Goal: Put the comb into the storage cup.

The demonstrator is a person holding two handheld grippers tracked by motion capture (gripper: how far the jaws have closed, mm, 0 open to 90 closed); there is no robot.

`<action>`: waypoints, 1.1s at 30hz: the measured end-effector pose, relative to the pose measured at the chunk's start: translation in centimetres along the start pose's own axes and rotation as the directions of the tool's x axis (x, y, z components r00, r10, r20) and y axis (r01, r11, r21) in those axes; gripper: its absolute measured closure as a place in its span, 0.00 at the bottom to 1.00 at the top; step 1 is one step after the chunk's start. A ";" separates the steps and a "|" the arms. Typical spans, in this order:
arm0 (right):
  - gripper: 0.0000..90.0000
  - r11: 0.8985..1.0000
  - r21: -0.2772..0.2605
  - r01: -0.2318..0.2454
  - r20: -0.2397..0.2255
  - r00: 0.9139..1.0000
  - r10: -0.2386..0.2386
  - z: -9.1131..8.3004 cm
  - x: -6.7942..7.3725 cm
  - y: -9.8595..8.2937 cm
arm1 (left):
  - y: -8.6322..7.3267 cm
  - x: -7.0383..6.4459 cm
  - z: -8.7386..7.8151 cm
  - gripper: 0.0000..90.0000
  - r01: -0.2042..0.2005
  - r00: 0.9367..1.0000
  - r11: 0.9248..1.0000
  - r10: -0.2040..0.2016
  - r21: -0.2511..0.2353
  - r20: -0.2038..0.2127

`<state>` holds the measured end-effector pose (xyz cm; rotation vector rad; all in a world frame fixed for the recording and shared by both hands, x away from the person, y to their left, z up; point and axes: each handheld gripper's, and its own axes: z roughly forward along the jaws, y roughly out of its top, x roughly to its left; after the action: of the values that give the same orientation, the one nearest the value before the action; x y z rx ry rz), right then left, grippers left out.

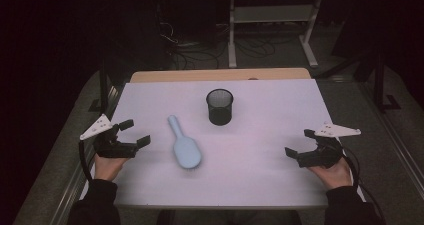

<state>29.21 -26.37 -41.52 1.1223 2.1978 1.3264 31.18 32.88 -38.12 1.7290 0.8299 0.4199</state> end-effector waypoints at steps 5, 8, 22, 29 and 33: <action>0.00 1.000 -0.001 -0.001 -0.001 1.000 0.001 -0.1 0.0 0.0 | 1.5 0.2 0.3 0.00 -0.023 1.000 1.000 0.023 0.015 -0.002; 0.00 1.000 0.001 -0.002 -0.002 1.000 0.002 -0.1 0.0 0.0 | 2.1 0.3 0.5 0.00 -0.026 1.000 0.999 0.026 0.026 0.000; 0.00 1.000 0.005 0.000 0.000 1.000 0.000 0.0 0.0 -0.1 | 4.0 0.5 1.6 0.01 -0.057 0.998 0.996 0.054 0.069 0.035; 0.00 1.000 0.006 0.000 -0.001 1.000 0.000 -0.1 0.0 -0.1 | 4.9 0.7 2.4 0.01 -0.068 0.997 0.994 0.065 0.087 0.038; 0.00 1.000 0.005 -0.002 -0.004 1.000 0.002 -0.1 0.0 -0.1 | 5.4 0.6 2.7 0.01 -0.087 0.996 0.992 0.083 0.090 0.043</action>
<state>29.13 -26.46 -41.61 1.1253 2.2039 1.3258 35.07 30.70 -34.02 1.8572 0.7593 0.4086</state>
